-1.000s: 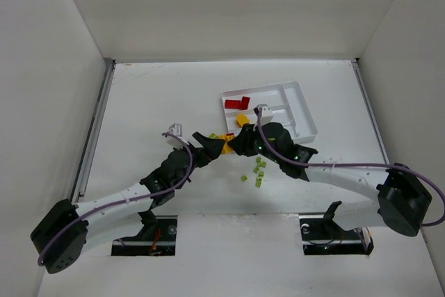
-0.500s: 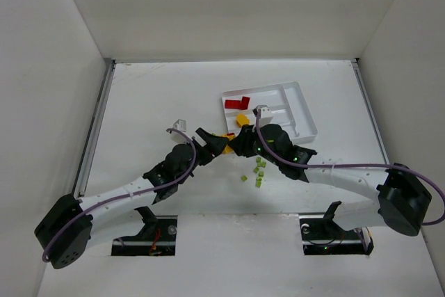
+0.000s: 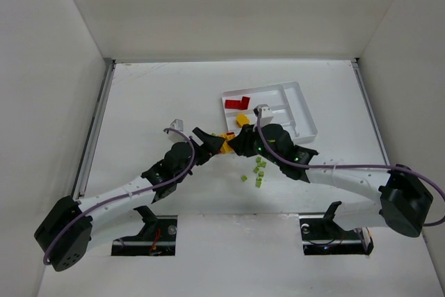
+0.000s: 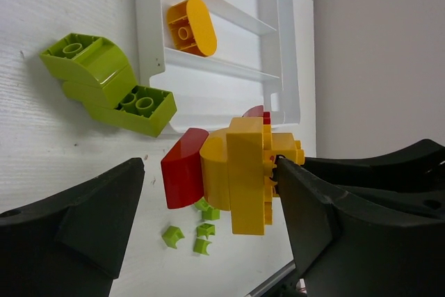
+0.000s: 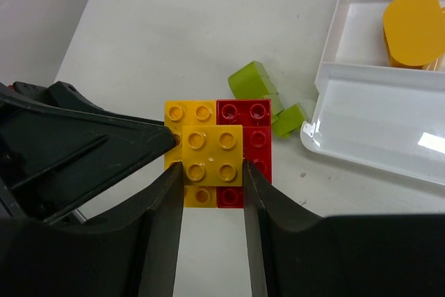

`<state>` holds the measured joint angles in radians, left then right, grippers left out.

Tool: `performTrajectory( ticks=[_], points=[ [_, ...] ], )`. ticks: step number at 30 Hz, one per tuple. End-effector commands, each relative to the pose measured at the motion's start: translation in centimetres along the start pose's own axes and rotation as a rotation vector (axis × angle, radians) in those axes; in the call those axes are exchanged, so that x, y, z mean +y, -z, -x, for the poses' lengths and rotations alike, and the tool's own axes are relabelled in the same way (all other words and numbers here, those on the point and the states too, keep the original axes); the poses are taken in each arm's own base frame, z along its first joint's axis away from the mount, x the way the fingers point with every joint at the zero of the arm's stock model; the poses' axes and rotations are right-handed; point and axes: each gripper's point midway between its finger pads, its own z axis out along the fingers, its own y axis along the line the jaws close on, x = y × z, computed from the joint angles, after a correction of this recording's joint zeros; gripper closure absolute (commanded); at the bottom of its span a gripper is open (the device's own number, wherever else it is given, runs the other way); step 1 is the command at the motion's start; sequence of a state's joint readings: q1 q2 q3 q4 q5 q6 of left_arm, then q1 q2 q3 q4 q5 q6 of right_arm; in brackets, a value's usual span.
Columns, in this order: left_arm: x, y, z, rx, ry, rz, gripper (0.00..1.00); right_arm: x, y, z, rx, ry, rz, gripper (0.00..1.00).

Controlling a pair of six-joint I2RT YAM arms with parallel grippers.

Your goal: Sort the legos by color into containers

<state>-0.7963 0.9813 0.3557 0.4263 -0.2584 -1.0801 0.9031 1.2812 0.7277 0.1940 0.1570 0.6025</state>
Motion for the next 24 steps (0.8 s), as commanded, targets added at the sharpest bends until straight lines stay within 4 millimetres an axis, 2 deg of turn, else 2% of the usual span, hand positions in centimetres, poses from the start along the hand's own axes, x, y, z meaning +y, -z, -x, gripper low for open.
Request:
performTrajectory(
  ticks=[1,10,20,24],
  points=[
    [-1.4,0.5,1.4,-0.046,0.031,-0.057,0.25,1.8,0.3,3.0,-0.078,-0.024,0.063,0.72],
    [-2.3,0.2,0.2,0.006,0.053,-0.074,0.22,3.0,0.3,3.4,-0.067,-0.071,0.118,0.72],
    [-2.0,-0.1,0.1,0.005,0.079,-0.058,0.22,3.4,1.1,4.3,-0.101,-0.099,0.142,0.72],
    [-2.7,-0.4,-0.2,0.009,0.101,-0.083,0.3,3.6,0.9,4.0,-0.093,-0.109,0.155,0.72]
  ],
)
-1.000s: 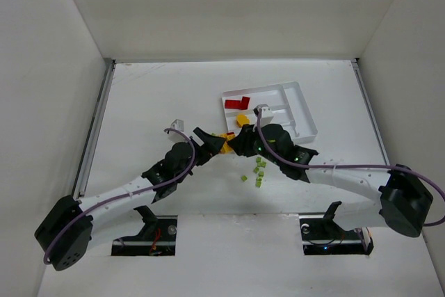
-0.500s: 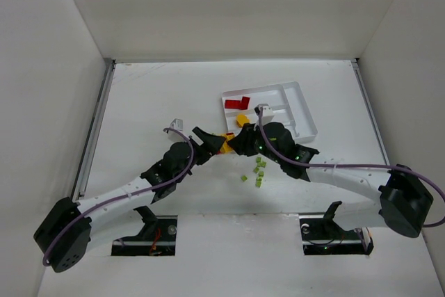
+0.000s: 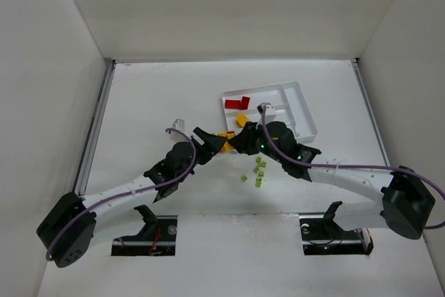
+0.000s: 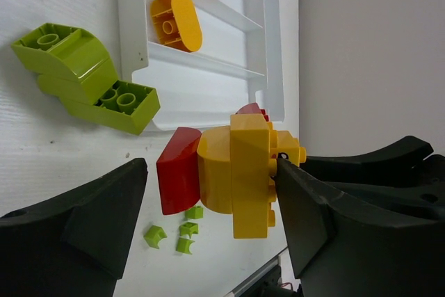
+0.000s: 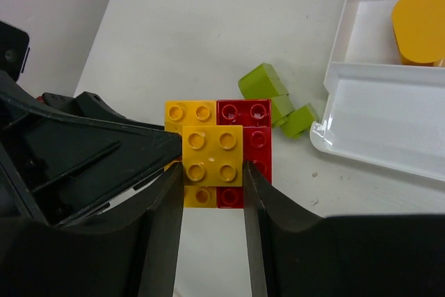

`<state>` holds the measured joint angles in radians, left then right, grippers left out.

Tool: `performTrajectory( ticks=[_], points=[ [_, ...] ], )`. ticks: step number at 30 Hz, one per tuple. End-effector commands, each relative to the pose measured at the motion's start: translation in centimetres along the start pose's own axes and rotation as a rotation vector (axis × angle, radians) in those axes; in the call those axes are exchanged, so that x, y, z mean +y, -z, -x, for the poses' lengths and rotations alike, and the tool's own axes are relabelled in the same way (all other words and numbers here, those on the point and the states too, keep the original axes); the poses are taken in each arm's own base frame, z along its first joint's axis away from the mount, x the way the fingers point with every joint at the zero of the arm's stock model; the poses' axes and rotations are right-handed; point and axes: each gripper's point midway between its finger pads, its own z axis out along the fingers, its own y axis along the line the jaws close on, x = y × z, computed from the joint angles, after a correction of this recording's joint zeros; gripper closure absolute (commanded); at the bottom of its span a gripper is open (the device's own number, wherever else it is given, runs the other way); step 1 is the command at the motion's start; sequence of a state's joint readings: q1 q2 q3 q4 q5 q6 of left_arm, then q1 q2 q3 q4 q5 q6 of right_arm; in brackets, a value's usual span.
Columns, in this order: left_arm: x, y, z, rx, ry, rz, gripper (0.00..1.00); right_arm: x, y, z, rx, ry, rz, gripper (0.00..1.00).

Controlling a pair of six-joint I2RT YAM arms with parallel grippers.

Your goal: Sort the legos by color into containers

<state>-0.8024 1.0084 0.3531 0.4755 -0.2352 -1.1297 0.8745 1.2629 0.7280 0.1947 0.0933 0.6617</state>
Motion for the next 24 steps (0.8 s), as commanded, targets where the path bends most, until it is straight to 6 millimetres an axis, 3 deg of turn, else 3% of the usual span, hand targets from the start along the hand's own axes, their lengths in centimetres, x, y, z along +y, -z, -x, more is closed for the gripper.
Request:
performTrajectory(
  ticks=[1,6,13,24],
  points=[
    [-2.0,-0.2,0.2,-0.01,0.049,-0.059,0.33,3.2,0.4,3.1,-0.096,-0.037,0.118,0.72],
    [-2.6,-0.2,0.3,-0.015,0.057,-0.081,0.52,3.0,0.3,2.6,-0.093,-0.051,0.117,0.72],
    [-3.3,0.1,0.3,-0.052,0.095,-0.141,0.67,3.0,0.6,2.8,-0.101,-0.076,0.133,0.72],
    [-0.9,0.6,0.3,-0.071,0.082,-0.104,0.7,1.5,2.0,6.2,-0.172,-0.122,0.14,0.71]
  ],
)
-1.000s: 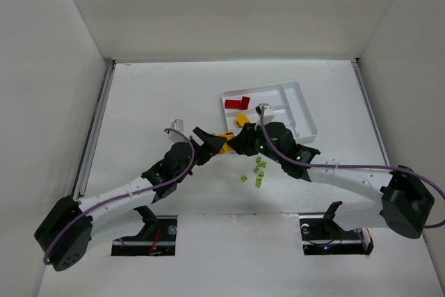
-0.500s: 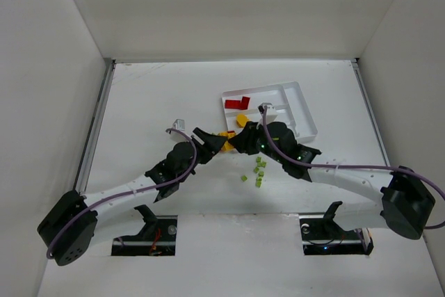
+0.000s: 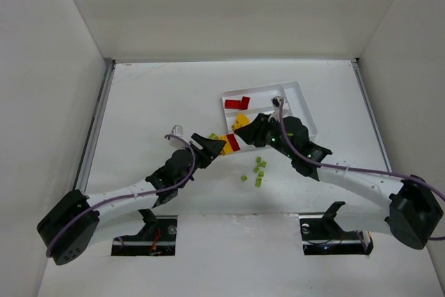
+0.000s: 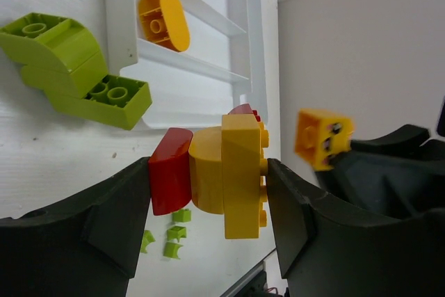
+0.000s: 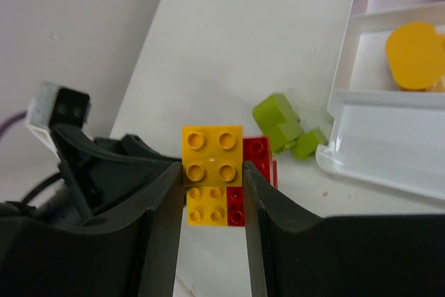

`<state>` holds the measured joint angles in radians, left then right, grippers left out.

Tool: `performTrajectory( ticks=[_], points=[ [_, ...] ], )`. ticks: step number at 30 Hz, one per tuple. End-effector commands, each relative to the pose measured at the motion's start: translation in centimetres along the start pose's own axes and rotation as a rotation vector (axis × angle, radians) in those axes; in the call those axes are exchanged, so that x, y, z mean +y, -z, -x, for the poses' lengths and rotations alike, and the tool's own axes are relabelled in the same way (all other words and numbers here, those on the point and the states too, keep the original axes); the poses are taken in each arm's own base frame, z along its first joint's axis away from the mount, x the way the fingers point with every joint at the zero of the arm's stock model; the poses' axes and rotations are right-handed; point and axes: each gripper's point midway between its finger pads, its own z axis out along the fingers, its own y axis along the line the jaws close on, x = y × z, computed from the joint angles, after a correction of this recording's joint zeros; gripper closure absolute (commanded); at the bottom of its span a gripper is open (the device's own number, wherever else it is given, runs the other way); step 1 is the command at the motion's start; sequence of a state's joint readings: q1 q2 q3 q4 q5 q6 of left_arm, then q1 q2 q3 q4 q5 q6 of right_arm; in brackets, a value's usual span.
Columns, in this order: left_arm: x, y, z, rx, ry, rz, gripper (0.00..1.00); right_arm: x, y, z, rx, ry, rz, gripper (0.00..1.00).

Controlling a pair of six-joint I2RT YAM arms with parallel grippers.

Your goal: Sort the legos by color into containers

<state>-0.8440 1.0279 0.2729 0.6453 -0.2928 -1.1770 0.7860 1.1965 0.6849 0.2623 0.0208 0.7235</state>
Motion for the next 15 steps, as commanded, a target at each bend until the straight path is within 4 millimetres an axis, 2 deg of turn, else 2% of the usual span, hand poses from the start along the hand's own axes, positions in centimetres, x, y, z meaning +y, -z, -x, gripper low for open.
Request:
performTrajectory(
  ticks=[1,6,9,15],
  points=[
    [-0.8,0.4,0.7,-0.029,0.024,-0.044,0.7,2.1,0.6,3.4,-0.097,-0.032,0.092,0.71],
    [-0.7,0.6,0.8,-0.031,0.018,-0.044,0.7,0.7,0.4,4.4,-0.122,-0.023,0.052,0.71],
    [-0.8,0.8,1.1,-0.037,0.01,-0.047,0.7,-2.1,0.0,5.3,-0.145,-0.002,-0.037,0.71],
    [-2.0,1.0,1.9,-0.051,-0.03,-0.067,0.7,-10.2,-2.2,6.4,-0.141,0.054,-0.343,0.71]
  ],
)
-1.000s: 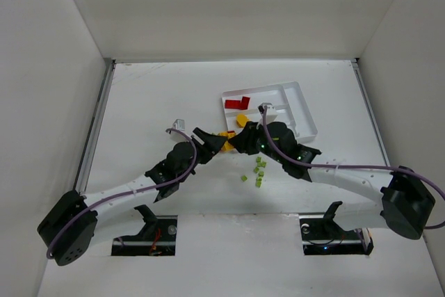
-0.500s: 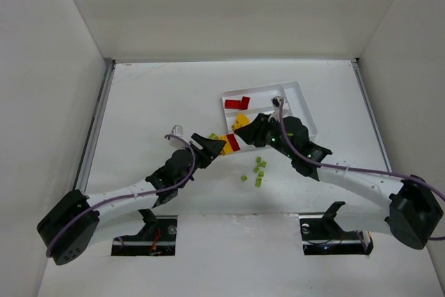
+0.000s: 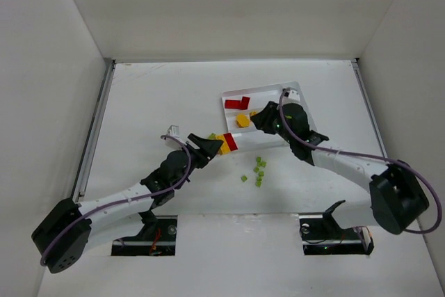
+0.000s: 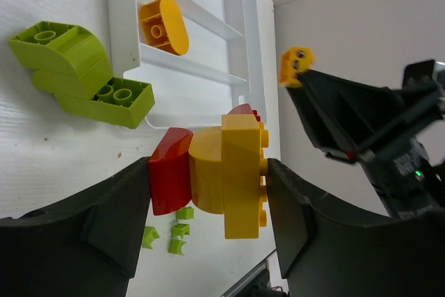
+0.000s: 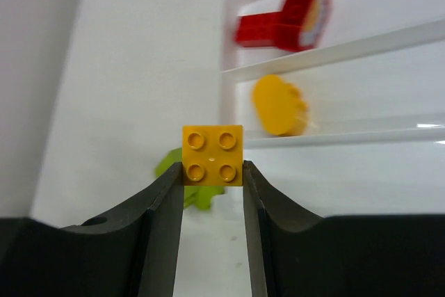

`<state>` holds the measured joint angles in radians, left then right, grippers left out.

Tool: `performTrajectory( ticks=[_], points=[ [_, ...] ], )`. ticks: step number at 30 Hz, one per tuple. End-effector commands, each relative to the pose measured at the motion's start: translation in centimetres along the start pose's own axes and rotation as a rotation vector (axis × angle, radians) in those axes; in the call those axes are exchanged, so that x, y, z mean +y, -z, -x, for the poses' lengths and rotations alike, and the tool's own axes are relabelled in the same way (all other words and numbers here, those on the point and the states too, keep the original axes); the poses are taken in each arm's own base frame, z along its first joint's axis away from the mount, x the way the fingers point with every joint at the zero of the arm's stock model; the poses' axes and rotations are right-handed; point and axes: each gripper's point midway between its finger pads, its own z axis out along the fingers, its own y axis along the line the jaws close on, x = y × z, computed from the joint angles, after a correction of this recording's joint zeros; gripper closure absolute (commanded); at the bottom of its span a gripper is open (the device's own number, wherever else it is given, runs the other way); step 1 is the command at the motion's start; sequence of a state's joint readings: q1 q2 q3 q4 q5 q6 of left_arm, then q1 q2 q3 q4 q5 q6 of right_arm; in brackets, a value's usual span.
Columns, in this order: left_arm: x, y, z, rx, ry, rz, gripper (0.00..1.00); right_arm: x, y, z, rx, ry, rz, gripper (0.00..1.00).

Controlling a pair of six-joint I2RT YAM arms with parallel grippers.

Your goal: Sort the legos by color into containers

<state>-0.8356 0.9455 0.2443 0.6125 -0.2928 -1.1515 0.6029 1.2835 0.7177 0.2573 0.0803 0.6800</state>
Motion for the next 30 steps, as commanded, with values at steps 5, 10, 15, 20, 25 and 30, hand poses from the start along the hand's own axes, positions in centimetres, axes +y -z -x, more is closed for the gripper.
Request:
performTrajectory(
  ticks=[5,10,15,20,25,30],
  points=[
    [-2.8,0.1,1.1,-0.019,-0.033,-0.075,0.69,-5.7,-4.5,1.8,-0.02,0.134,-0.291,0.69],
    [-3.2,0.6,1.0,-0.002,-0.027,-0.101,0.69,-7.9,-6.5,2.0,-0.019,0.146,-0.37,0.69],
    [-3.3,0.9,1.0,0.016,-0.022,-0.119,0.69,-9.2,-7.2,2.0,-0.02,0.157,-0.414,0.63],
    [-3.4,1.0,0.8,0.039,-0.021,-0.132,0.69,-9.7,-7.8,2.7,-0.036,0.155,-0.431,0.52],
    [-3.9,1.1,0.8,0.056,-0.02,-0.155,0.69,-8.8,-7.2,3.3,-0.053,0.152,-0.407,0.33],
    [-3.7,1.2,1.0,0.069,-0.015,-0.166,0.69,-6.2,-4.8,3.0,-0.062,0.116,-0.316,0.35]
  ],
)
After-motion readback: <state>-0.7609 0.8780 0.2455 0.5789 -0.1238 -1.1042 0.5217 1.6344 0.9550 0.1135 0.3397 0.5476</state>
